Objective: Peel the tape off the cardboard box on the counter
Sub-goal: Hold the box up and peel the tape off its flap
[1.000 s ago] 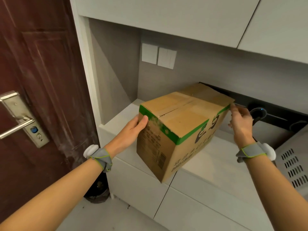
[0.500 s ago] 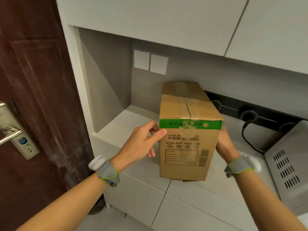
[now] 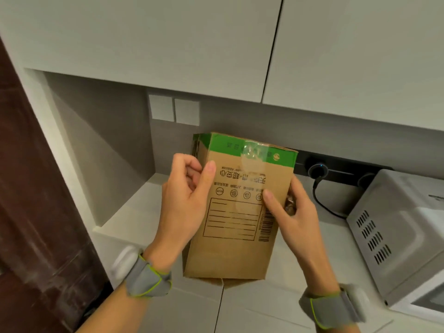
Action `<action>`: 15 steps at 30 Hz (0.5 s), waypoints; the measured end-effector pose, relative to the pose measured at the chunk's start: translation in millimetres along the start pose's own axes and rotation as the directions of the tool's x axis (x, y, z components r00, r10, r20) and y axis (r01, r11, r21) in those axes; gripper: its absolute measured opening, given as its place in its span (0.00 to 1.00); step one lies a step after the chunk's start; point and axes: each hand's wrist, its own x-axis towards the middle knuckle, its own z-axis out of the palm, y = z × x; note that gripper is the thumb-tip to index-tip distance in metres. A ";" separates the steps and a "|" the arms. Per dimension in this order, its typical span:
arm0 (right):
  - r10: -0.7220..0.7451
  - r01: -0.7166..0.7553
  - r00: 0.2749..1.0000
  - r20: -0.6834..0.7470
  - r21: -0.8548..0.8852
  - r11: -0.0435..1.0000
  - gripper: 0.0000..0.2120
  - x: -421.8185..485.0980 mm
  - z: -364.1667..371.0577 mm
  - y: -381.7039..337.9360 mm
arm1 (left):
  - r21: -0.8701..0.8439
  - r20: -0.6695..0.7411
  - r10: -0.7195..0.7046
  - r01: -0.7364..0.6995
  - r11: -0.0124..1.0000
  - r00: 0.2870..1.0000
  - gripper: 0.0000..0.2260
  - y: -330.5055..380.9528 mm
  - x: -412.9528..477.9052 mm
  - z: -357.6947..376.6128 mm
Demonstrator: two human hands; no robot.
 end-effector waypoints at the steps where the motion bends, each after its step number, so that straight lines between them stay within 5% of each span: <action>1: -0.008 0.008 1.000 -0.023 -0.006 1.000 0.23 -1.7 -1.3 1.6 | -0.006 0.028 0.002 -0.002 1.000 1.000 0.08 1.6 1.4 1.7; 6: -0.001 0.008 0.982 -0.191 0.035 0.999 0.26 -8.6 -8.3 5.1 | -0.015 0.223 0.056 -0.054 0.998 0.973 0.15 -5.9 -0.6 5.2; 11: 0.049 -0.025 0.959 -0.279 0.089 0.996 0.24 -9.8 -12.2 4.2 | 0.017 0.486 0.057 -0.075 0.997 0.872 0.34 -4.9 -7.0 12.3; 15: 0.046 -0.010 0.949 -0.311 0.114 0.993 0.23 -11.7 -18.3 -3.3 | -0.042 0.542 0.041 -0.022 0.999 0.839 0.35 15.5 2.4 12.5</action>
